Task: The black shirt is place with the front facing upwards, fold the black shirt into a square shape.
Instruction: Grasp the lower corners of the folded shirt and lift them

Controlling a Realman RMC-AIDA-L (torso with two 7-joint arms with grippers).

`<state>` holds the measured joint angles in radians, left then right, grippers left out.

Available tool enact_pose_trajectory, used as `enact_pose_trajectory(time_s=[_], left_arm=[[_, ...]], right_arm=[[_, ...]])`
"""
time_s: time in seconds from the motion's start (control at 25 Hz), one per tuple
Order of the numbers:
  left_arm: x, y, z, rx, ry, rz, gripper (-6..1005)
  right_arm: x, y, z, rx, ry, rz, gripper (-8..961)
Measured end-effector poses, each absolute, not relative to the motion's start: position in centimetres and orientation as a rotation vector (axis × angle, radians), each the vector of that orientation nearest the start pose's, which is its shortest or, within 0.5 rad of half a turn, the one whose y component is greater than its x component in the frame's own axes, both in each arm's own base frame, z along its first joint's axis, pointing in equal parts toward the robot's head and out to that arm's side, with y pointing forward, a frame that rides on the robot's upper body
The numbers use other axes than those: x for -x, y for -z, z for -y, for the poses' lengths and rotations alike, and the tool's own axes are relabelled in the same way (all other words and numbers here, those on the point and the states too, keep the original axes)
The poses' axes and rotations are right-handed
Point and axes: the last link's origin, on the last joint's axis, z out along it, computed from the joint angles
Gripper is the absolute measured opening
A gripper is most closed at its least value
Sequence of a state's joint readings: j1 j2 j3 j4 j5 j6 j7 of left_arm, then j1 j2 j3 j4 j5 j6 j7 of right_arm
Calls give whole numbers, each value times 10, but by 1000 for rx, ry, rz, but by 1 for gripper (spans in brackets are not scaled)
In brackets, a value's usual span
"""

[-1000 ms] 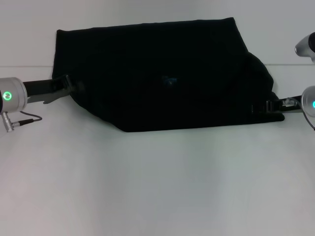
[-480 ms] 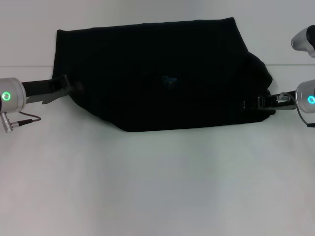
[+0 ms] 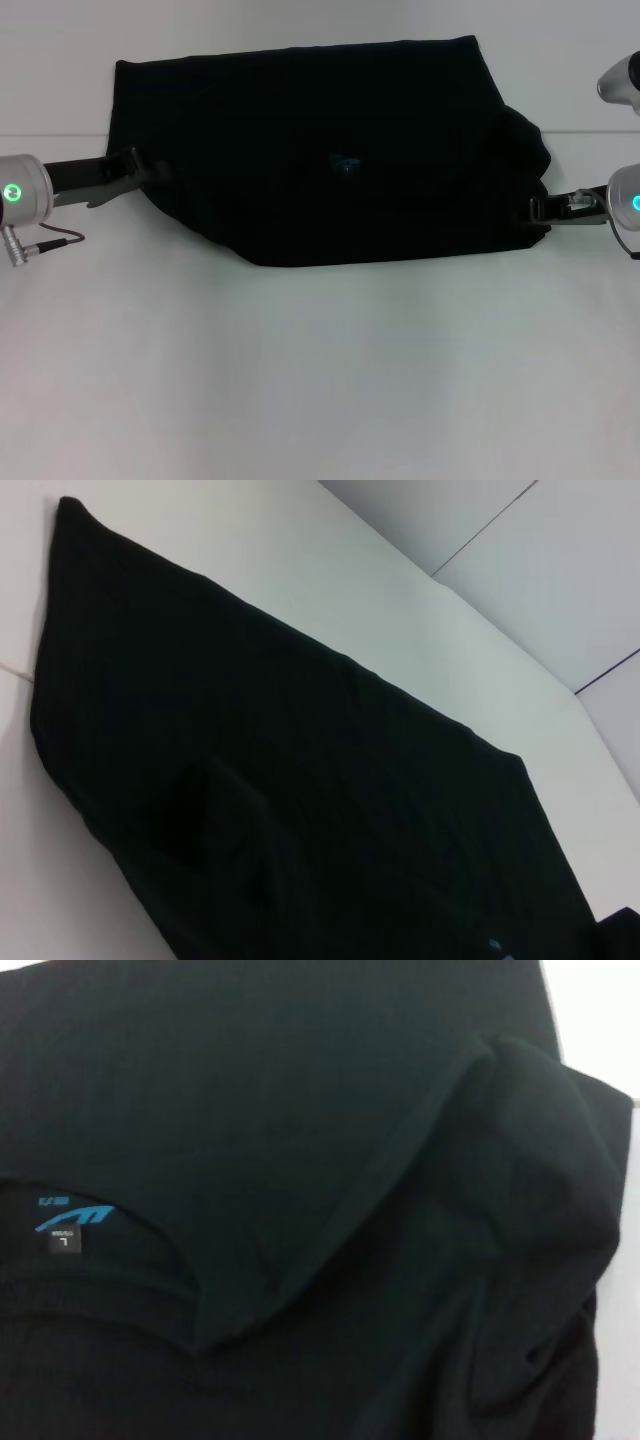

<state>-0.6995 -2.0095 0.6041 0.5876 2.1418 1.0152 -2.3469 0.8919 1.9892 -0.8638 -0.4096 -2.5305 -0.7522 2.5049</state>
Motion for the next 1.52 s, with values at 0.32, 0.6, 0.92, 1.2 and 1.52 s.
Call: enact_pose_trajectory(time_s=[0.32, 0.6, 0.92, 1.2, 1.52], left_arm=[[283, -39, -426, 1884, 681, 1662, 1], [283, -45, -423, 1942, 650, 1661, 1], [286, -58, -411, 2046, 546, 1663, 1], [286, -61, -397, 2134, 456, 1690, 1], [295, -65, -370, 2206, 393, 1761, 1]], right_arm=[[-273, -1, -455, 1991, -56, -1418, 219], [-273, -12, -451, 2026, -42, -1453, 70], [-269, -32, -438, 2076, -55, -1510, 70], [-266, -30, -420, 2155, 11, -1610, 70], [-278, -42, -396, 2177, 63, -1700, 69]])
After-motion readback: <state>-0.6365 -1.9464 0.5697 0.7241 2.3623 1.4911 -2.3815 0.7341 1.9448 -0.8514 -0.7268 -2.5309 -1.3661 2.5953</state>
